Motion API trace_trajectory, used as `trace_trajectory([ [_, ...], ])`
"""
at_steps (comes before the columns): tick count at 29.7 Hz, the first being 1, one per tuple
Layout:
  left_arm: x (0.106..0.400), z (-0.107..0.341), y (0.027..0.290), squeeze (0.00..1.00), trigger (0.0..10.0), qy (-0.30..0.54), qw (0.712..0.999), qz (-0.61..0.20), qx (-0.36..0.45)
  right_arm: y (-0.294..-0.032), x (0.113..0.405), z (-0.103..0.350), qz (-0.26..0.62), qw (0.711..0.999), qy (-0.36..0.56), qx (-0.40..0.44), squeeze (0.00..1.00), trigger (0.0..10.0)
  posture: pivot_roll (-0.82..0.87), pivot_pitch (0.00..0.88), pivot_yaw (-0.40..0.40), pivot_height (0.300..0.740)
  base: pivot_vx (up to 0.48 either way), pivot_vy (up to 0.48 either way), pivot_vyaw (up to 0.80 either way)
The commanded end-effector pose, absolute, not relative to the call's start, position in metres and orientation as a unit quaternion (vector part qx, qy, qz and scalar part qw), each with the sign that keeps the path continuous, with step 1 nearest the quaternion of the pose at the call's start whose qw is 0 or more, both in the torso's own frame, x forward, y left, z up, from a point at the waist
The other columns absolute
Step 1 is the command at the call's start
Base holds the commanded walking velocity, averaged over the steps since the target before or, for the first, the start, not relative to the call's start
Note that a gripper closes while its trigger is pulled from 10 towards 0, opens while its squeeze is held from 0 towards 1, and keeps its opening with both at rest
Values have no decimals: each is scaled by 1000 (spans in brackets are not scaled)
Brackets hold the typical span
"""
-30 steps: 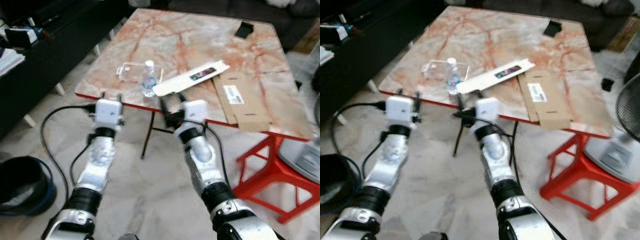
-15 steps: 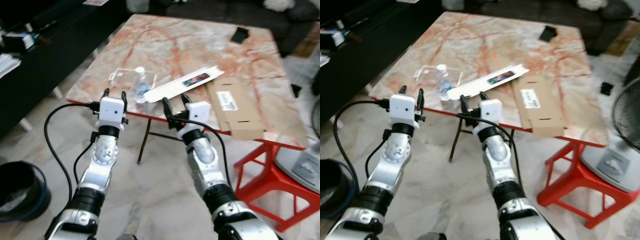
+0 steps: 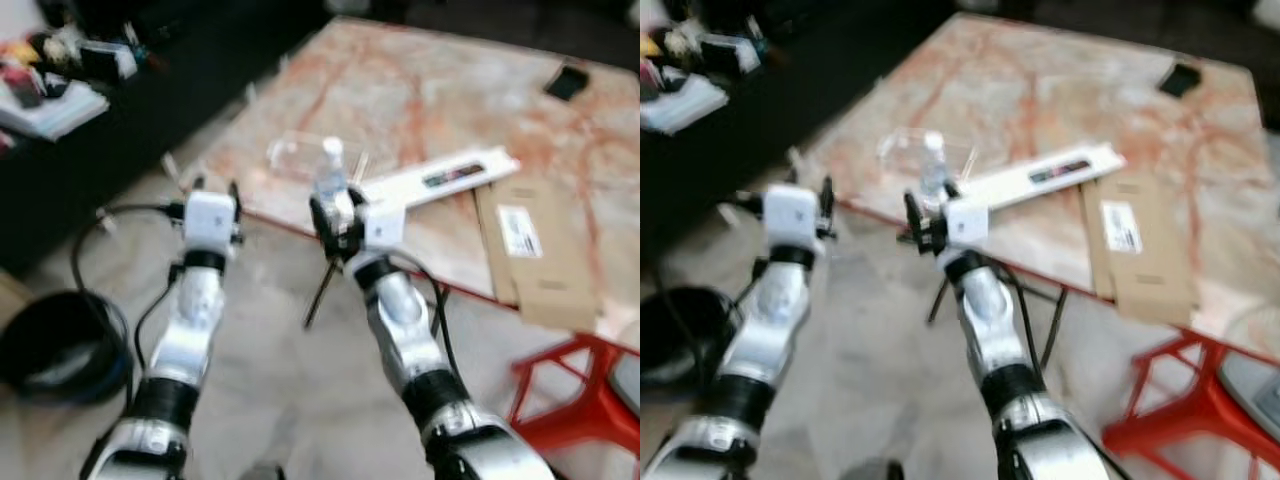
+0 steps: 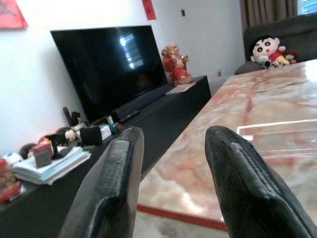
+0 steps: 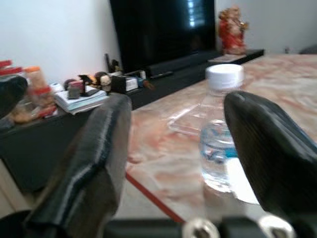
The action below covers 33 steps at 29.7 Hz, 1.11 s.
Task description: Picking trash to rubbish bin
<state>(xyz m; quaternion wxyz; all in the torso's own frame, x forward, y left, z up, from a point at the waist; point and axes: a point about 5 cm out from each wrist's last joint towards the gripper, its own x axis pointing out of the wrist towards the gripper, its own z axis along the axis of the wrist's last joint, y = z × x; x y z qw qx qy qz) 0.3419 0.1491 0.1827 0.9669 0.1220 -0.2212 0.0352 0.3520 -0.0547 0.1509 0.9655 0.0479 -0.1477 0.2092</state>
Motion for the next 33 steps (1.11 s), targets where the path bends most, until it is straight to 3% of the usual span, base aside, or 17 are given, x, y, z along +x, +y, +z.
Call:
trace_trajectory([
  [1,342,187,137,0,10000,-229,966,16,118,-58,353,154,201,966,-152,56,0,10000,124,120,-11,740,304,0,0],
  [5,342,190,136,0,10000,-233,965,11,117,-58,354,153,199,966,-148,68,0,10000,125,115,-9,740,304,0,0],
  [10,341,197,133,0,10000,-246,962,4,116,-58,354,154,199,966,-148,76,0,10000,128,115,-10,740,302,0,-758],
  [29,341,212,128,0,10000,-266,956,-13,123,-59,354,153,194,967,-145,75,0,10000,131,139,-10,740,302,0,0],
  [33,341,214,125,0,10000,-269,955,-20,121,-59,354,154,194,967,-148,78,0,10000,130,142,-11,740,304,0,-727],
])
